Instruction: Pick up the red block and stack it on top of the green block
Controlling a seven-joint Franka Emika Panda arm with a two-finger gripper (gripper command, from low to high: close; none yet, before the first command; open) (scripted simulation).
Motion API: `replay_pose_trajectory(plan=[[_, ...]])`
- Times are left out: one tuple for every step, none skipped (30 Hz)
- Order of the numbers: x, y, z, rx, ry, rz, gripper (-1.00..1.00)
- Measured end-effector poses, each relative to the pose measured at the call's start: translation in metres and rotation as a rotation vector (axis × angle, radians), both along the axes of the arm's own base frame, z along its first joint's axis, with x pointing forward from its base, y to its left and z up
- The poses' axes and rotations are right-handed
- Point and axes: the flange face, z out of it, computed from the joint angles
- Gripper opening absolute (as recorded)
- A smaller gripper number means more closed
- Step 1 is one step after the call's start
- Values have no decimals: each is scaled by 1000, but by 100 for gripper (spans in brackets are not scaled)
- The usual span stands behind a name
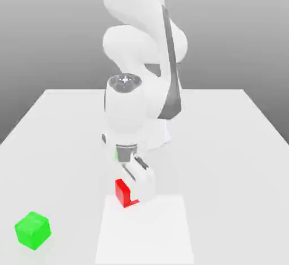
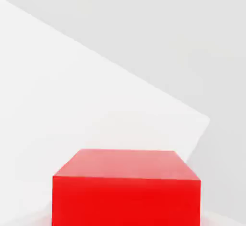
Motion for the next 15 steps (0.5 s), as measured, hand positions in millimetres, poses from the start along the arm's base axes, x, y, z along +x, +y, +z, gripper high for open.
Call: replay_pose_trajectory(plan=[[0,-1,8,0,0,-3,-100],[-1,-1,15,0,0,-2,-100],[-1,-1,22,0,1,-2,-100],[-2,-1,30,1,1,-1,-100],[2,-5,35,4,1,-7,-100],[10,-11,39,9,0,-16,-100],[18,-20,42,13,-1,-26,-100],[28,-30,45,17,-2,-40,-100],[36,-45,48,20,-4,-61,-100],[44,-59,51,23,-5,-81,-100],[52,-74,54,24,-6,-99,-100],[60,-88,56,25,-7,-113,-100],[67,-102,59,25,-7,-125,-100],[74,-116,61,24,-7,-139,-100],[79,-132,64,22,-7,-154,-100]])
